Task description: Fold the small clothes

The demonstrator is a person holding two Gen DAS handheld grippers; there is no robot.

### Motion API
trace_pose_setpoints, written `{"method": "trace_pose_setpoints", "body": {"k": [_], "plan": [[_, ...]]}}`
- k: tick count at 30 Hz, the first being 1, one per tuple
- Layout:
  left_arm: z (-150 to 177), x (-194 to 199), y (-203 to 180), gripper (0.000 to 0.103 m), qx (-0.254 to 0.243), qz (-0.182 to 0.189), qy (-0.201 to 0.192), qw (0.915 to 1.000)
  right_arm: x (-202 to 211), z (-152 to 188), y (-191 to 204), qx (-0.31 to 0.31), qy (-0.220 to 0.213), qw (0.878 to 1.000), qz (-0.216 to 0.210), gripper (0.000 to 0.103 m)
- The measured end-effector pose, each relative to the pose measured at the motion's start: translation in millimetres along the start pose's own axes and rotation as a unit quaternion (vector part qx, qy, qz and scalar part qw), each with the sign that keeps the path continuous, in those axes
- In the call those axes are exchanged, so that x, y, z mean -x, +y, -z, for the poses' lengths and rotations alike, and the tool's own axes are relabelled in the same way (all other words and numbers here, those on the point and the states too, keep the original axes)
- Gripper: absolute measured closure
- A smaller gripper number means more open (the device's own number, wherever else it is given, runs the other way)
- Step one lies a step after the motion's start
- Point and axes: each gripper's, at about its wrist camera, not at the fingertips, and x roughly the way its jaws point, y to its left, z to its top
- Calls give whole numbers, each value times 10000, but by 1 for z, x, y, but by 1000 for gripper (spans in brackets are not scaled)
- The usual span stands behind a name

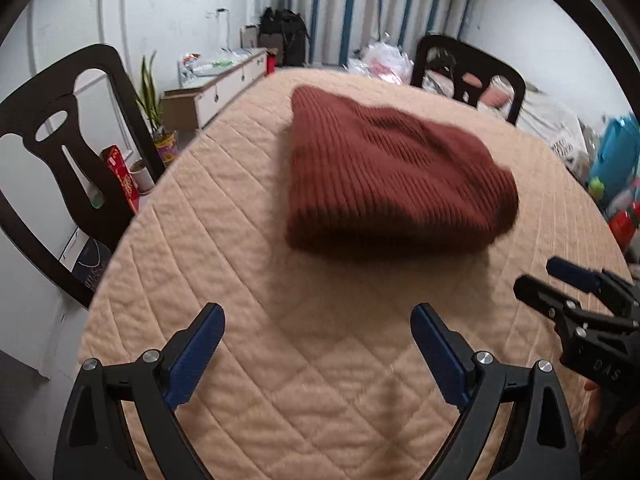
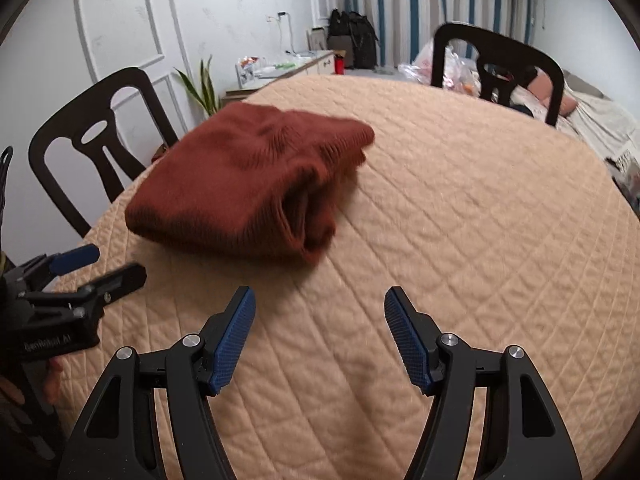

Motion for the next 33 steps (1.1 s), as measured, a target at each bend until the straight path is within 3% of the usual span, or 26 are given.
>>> {"method": "trace_pose_setpoints", "body": {"k": [21, 33], "plan": [[11, -9, -17, 2, -237, -245, 68, 9994, 3, 24, 16, 261, 140, 9984, 485, 36], [11, -11, -18, 1, -293, -314, 113, 9990, 1, 26, 9, 96, 211, 9990, 373, 32]]}}
